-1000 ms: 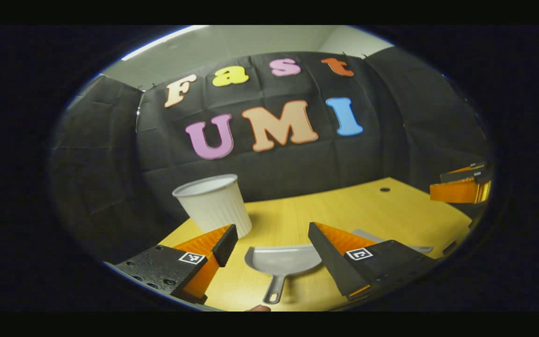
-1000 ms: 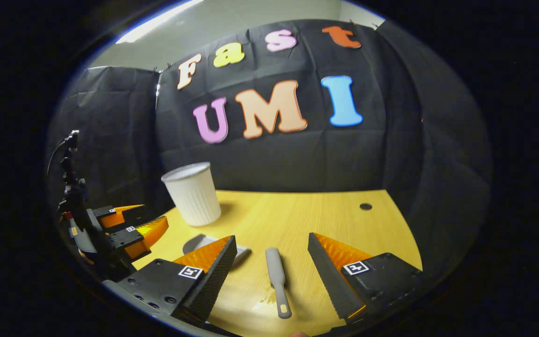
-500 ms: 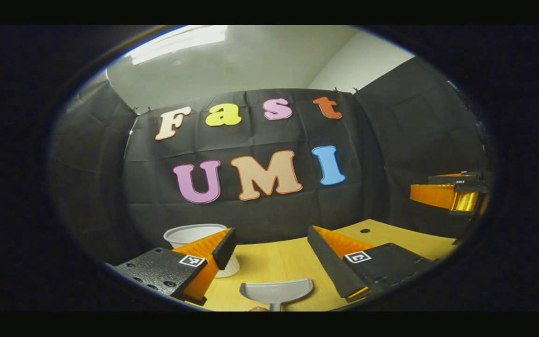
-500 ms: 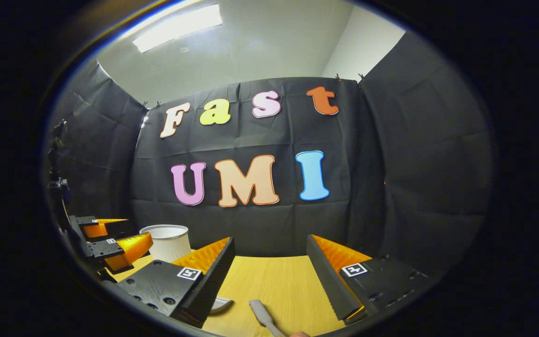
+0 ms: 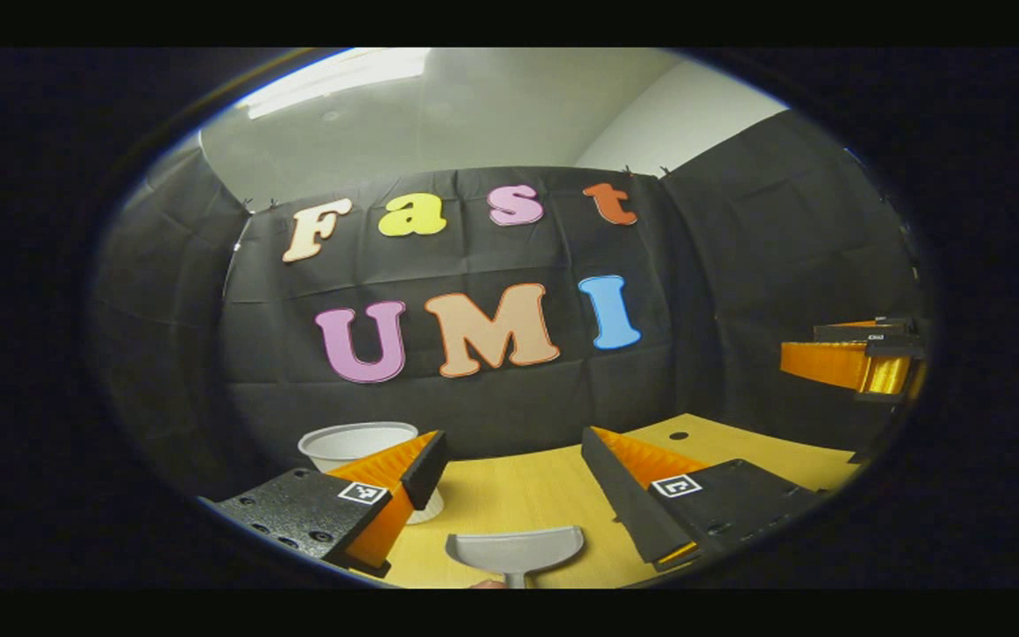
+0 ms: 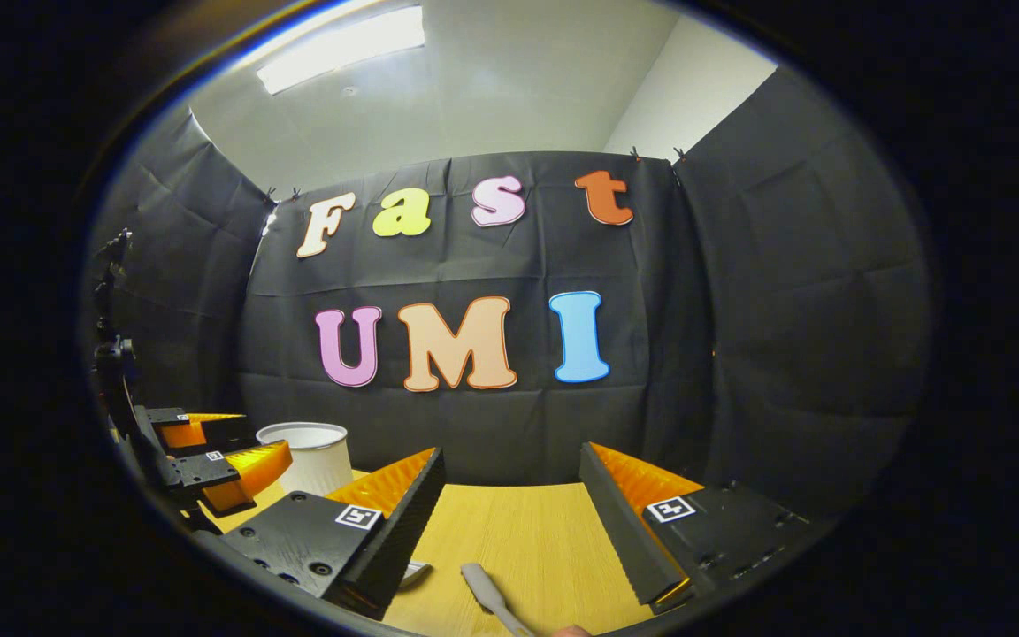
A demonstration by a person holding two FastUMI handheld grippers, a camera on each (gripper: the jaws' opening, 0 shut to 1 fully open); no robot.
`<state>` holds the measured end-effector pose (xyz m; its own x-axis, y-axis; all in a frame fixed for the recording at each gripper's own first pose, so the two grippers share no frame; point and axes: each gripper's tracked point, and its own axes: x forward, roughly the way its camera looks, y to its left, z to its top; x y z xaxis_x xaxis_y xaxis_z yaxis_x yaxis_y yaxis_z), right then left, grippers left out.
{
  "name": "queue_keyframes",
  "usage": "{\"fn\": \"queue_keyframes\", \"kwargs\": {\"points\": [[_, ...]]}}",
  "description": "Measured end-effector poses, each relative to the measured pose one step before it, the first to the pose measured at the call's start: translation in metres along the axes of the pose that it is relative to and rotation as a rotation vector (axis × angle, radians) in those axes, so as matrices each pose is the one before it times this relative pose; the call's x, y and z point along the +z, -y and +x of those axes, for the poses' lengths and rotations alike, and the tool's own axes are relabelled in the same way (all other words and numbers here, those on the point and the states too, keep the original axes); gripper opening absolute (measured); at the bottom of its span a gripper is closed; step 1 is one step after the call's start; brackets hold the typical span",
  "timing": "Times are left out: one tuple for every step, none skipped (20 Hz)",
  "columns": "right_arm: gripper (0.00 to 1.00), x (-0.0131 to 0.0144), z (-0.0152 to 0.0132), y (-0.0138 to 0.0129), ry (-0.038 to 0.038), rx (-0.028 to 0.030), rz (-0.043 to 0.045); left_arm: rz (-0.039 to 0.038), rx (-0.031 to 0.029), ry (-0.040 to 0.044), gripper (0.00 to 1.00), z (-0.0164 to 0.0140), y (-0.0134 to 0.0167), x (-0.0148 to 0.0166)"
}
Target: Pick up the small broom and dustpan from the desktop, sweep the trash into the dustpan with the broom, and then empty the trash into the garbage bin.
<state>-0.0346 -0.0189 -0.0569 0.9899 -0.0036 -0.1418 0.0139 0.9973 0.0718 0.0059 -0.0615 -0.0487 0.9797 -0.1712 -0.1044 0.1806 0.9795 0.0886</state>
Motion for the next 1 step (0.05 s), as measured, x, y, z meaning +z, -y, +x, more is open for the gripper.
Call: {"fn": "queue_keyframes", "kwargs": {"points": [[0.92, -0.00016, -0.0004, 0.00029, 0.00093, -0.00089, -0.00111, 0.00283, -0.00254, 0.00652, 0.92, 0.00036, 0.00094, 0.00219]]}}
